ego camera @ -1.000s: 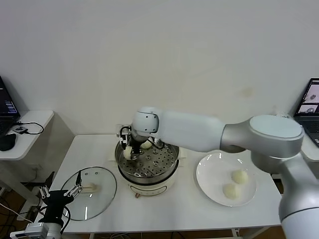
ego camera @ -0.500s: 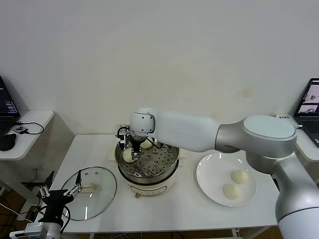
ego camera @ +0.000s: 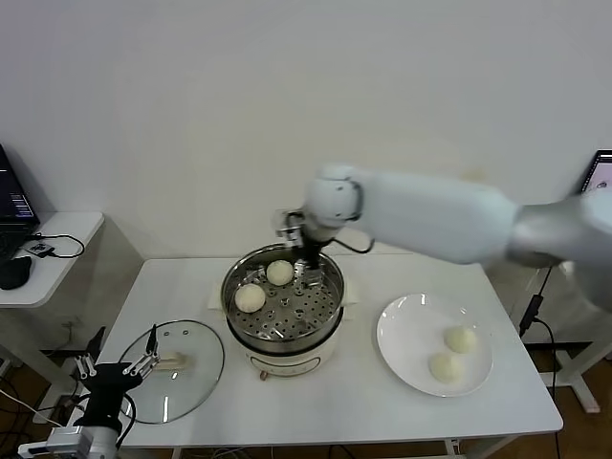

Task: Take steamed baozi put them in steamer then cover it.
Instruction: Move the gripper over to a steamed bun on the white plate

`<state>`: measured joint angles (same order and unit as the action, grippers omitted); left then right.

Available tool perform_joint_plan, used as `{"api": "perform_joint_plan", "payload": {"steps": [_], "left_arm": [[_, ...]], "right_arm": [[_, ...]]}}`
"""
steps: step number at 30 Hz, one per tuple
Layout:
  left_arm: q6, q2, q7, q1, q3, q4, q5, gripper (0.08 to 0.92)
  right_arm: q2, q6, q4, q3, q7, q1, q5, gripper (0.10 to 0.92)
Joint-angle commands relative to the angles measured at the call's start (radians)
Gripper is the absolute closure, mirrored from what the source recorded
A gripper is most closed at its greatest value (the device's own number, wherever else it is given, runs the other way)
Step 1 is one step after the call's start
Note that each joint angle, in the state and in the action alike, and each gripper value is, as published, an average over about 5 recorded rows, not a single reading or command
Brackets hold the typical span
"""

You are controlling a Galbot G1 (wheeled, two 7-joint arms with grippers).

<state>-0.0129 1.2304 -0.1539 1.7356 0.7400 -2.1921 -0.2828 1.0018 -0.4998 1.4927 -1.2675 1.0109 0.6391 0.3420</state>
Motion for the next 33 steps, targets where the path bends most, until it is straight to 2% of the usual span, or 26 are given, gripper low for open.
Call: {"api": "perform_joint_plan", "payload": {"steps": [1,7,15,25,33], "left_arm": [[-0.002,-0.002,0.001,0.0,-0.007,0.001,0.002,0.177],[-0.012,-0.007,0.004,-0.003,-0.019,0.001,0.008,0.177],[-0.014,-0.001,0.004,0.006,-0.023,-0.001,0.013,0.177],[-0.013,0.01,0.003,0.011,-0.025,0.01,0.022,0.177],[-0.014,0.005,0.003,0.011,-0.013,0.015,0.021,0.177]], "right_arm": [[-0.441,0.151,0.225,-0.021,0.114,0.009,-0.151,0.202],[-0.572,0.198,0.254,0.024,0.116,-0.162,-0.267,0.203],[-0.643,0.232,0.228,0.235,0.117,-0.467,-0.392,0.203],[-0.611,0.22,0.145,0.485,0.07,-0.8,-0.482,0.203],[-0.561,0.227,0.081,0.528,0.059,-0.862,-0.539,0.203]]}}
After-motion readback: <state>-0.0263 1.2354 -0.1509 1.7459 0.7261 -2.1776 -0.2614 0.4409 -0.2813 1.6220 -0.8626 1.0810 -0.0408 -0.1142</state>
